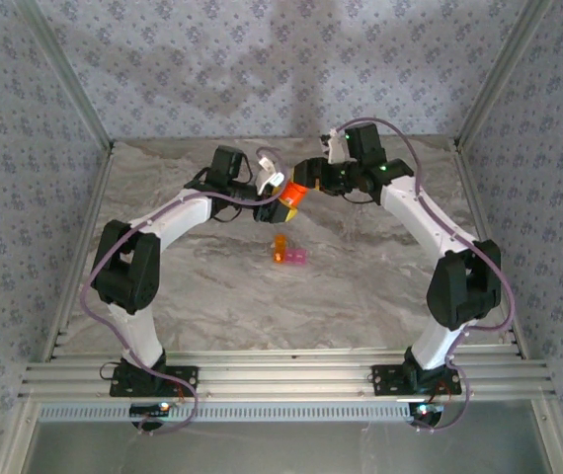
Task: Sort the pills into containers
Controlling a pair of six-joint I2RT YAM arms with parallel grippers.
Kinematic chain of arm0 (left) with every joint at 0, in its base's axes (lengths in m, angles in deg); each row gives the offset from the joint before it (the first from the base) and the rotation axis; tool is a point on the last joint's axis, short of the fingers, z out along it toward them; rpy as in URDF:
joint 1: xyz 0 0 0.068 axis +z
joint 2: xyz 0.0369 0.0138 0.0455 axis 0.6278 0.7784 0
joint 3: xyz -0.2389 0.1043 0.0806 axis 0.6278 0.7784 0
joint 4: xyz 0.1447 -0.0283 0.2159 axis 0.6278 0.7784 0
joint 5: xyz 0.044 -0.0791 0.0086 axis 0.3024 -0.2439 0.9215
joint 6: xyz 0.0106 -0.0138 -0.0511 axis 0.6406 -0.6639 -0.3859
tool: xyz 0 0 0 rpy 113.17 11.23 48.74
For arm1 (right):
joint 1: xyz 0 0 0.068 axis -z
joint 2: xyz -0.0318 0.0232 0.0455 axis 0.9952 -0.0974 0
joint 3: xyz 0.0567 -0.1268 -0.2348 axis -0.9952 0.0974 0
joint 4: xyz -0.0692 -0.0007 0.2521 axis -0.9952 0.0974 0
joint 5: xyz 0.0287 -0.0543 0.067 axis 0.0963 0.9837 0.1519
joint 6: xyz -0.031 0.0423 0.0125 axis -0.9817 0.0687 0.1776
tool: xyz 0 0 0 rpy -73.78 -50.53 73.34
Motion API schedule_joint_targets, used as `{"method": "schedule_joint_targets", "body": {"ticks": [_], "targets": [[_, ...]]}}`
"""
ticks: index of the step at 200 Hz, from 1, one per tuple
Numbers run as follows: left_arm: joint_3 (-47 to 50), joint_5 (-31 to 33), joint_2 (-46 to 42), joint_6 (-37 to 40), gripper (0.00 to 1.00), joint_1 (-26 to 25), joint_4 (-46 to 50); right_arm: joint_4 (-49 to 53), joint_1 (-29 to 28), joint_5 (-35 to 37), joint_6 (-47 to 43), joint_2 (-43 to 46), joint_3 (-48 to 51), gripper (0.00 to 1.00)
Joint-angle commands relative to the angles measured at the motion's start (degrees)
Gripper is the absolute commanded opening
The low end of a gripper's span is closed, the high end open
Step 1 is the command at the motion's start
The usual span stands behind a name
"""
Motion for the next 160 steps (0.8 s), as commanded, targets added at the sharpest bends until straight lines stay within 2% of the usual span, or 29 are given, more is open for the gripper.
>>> {"method": "schedule_joint_targets", "body": {"ticks": [1,20,51,73,105,129,160], "targets": [[-2.31,-5.28,-0.48,0.64,0.0,-0.74,-4.88,2.85,1.37,-3.13,-2.33,2.64,-1.86,0.68],[-2.48,-5.68,-0.17,0.47,0.0,-0.5,-4.9,2.64,2.53,-5.07,-3.29,4.94,-1.88,0.78],[-2.43,-6.27,-0.44,0.84,0.0,-0.33,-4.51,5.52,3.72,-9.31,-8.25,8.99,0.59,0.84],[-2.43,-6.89,-0.54,1.15,0.0,-0.08,-3.94,4.23,6.38,-10.7,-10.47,10.74,2.73,0.84],[-3.17,-8.57,-0.48,2.07,0.0,-0.04,-2.12,7.98,7.6,-11.09,-24.35,9.41,-0.21,0.79],[-4.8,-10.22,-0.09,4.09,0.0,-0.04,1.74,12.67,7.9,-12.34,-32.66,6.44,-5.01,0.78],[-5.91,-10.99,0.05,5.72,0.0,-0.01,4.74,19.33,7.86,-16.07,-37.59,0.48,-12.82,0.8]]}}
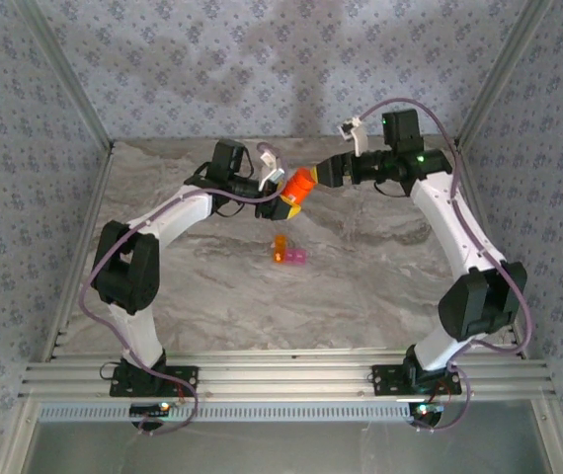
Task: Sort the pills into containers
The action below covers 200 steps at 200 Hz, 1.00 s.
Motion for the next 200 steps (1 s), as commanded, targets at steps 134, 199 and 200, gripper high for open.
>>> {"method": "schedule_joint_targets", "body": {"ticks": [134,199,200], "targets": [[-3.2,-4.24,0.77,4.17,0.0,0.2,5.46,9.69,-2.85,-8.19,-9.79,-8.47,-8.09,0.65],[-3.28,-4.24,0.59,4.16,0.0,0.26,5.55,8.96,-3.33,-8.82,-8.83,-8.21,-6.79,0.48],[-3.28,-4.28,0.58,4.16,0.0,0.22,5.55,9.0,-3.34,-8.81,-8.78,-8.25,-6.77,0.48]]}}
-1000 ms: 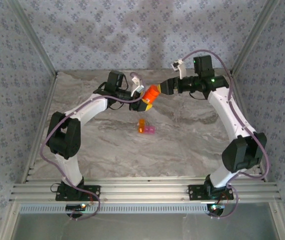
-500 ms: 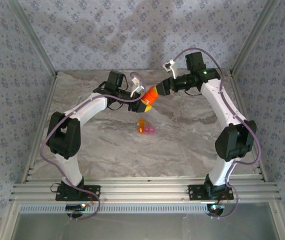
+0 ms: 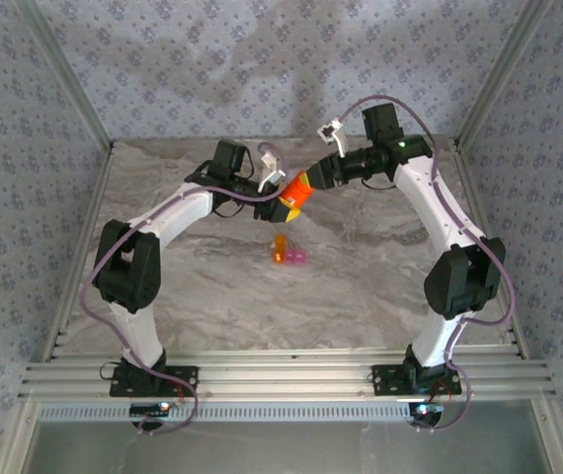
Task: Sort the pills into containers
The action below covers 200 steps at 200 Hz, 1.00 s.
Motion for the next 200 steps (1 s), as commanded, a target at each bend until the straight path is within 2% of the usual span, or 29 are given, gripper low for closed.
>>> {"method": "schedule_joint_targets", "body": {"ticks": [1,36,73,90,102,135,164,200], "targets": [[-1.75,-2.0,-0.17,0.93,0.0,0.15,0.13,0.67,-0.6,-2.34,0.07,-0.22,0.63,0.48],[-1.78,-1.59,-0.26,0.2,0.0,0.15,-0.92,-1.31,-2.06,1.47,1.82,0.69,3.61,0.41],[-0.16,0.51,-1.22,-3.09,0.0,0.16,-6.15,-10.32,-3.86,9.87,13.62,2.58,11.69,0.34],[0.65,1.4,-1.7,-4.54,0.0,0.15,-8.65,-16.65,-5.1,14.98,21.86,3.8,15.95,0.32],[0.97,1.94,-1.92,-4.86,0.0,0.1,-9.35,-19.25,-6.78,19.89,26.99,4.79,18.49,0.32],[1.14,2.55,-1.93,-5.09,0.0,0.13,-9.71,-23.41,-10.56,26.61,36.8,5.35,22.35,0.29],[1.5,3.01,-2.09,-5.26,0.0,0.21,-9.95,-27.84,-11.25,27.21,40.86,6.46,25.34,0.29],[1.54,2.99,-2.03,-5.31,0.0,0.2,-10.16,-29.0,-9.44,23.92,41.62,7.23,25.62,0.31]]}}
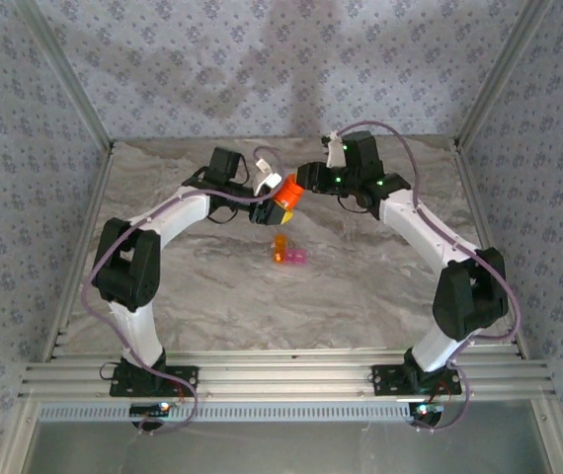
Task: Sort the pills into containers
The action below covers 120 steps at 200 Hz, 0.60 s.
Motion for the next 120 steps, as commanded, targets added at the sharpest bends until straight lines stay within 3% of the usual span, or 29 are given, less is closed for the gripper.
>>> {"method": "schedule_joint_targets", "body": {"ticks": [1,43,88,120], "targets": [[-2.24,-4.62,-2.28,0.46,0.0,-1.34,-9.83,4.41,-1.57,-4.44,3.04,-0.59,2.57,0.31],[-2.39,-4.79,-2.11,0.55,0.0,-1.25,-9.74,4.42,0.91,-8.58,1.83,0.87,1.67,0.36],[-2.53,-5.69,-1.84,0.81,0.0,-1.04,-9.14,3.83,6.32,-11.47,-2.37,7.32,2.11,0.54],[-2.79,-7.36,-2.01,1.6,0.0,-0.95,-7.68,6.44,9.55,-16.18,-12.0,9.77,-0.17,0.67]]}}
